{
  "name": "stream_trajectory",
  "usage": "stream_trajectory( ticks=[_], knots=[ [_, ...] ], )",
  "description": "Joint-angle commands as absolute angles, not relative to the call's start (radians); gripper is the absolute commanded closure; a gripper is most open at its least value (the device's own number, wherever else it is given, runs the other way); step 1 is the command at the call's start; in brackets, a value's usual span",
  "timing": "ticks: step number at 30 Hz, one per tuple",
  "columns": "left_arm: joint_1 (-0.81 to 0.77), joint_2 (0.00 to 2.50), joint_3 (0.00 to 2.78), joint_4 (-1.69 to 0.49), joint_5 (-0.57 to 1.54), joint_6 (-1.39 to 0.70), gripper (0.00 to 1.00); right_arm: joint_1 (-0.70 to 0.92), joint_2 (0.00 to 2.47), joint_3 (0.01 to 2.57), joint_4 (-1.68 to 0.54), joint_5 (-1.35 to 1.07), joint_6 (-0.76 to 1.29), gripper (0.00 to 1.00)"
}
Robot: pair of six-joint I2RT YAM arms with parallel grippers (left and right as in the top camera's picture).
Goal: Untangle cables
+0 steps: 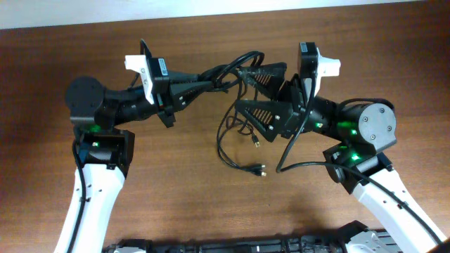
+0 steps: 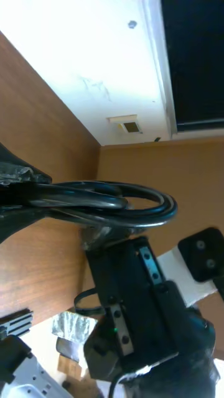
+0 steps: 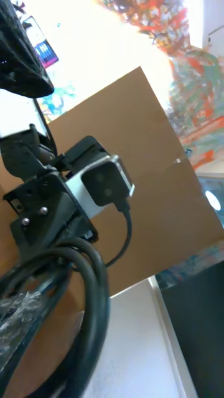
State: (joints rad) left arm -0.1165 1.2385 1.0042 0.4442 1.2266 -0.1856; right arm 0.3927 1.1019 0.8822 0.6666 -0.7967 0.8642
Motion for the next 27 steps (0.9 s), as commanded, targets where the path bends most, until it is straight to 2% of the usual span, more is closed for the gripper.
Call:
stream_trajectory(
  ticks=[1, 4, 5, 6, 7, 8, 9, 11, 16, 21, 23, 24, 26, 27],
  knots=[
    [-0.157, 1.231, 1.01, 0.453, 1.301, -0.112, 1.0, 0.397, 1.108, 0.894, 0.671, -0.739, 0.865, 0.01],
    [-0.203, 1.231, 1.01, 0.427, 1.316, -0.022, 1.0, 0.397, 1.108, 0.894, 0.754, -0.74, 0.865, 0.01],
    [-0.203, 1.231, 1.01, 0.414, 1.288, -0.021, 1.0, 0.397, 1.108, 0.894, 0.76, -0.753, 0.866, 0.05],
    [-0.203, 1.231, 1.01, 0.399, 1.258, -0.021, 1.0, 0.397, 1.108, 0.894, 0.76, -0.764, 0.865, 0.29],
    [-0.203, 1.231, 1.01, 0.381, 1.233, -0.021, 1.0, 0.397, 1.108, 0.894, 0.769, -0.778, 0.865, 0.71],
    [-0.203, 1.232, 1.01, 0.353, 1.184, -0.021, 1.0, 0.397, 1.108, 0.894, 0.772, -0.779, 0.865, 0.86],
    [-0.203, 1.232, 1.01, 0.308, 1.097, -0.021, 1.0, 0.397, 1.108, 0.894, 0.775, -0.786, 0.865, 0.96],
    [-0.202, 1.234, 1.01, 0.28, 1.046, -0.022, 1.0, 0.397, 1.108, 0.894, 0.775, -0.813, 0.865, 0.96],
    [-0.191, 1.234, 1.01, 0.088, 0.522, -0.021, 1.0, 0.397, 1.108, 0.894, 0.847, -0.92, 0.867, 0.96],
    [-0.185, 1.234, 1.01, 0.093, 0.335, -0.012, 1.0, 0.397, 1.108, 0.894, 0.834, -1.039, 0.87, 0.96],
    [-0.184, 1.234, 1.01, 0.108, 0.336, -0.006, 1.0, 0.397, 1.108, 0.894, 0.73, -1.044, 0.87, 0.75],
    [-0.184, 1.234, 1.01, 0.115, 0.336, -0.006, 1.0, 0.397, 1.108, 0.894, 0.636, -1.044, 0.87, 0.74],
    [-0.184, 1.234, 1.01, 0.128, 0.354, -0.006, 1.0, 0.397, 1.108, 0.894, 0.471, -1.036, 0.869, 0.47],
    [-0.184, 1.234, 1.01, 0.135, 0.387, -0.006, 1.0, 0.391, 1.108, 0.894, 0.459, -1.032, 0.869, 0.41]
  ],
)
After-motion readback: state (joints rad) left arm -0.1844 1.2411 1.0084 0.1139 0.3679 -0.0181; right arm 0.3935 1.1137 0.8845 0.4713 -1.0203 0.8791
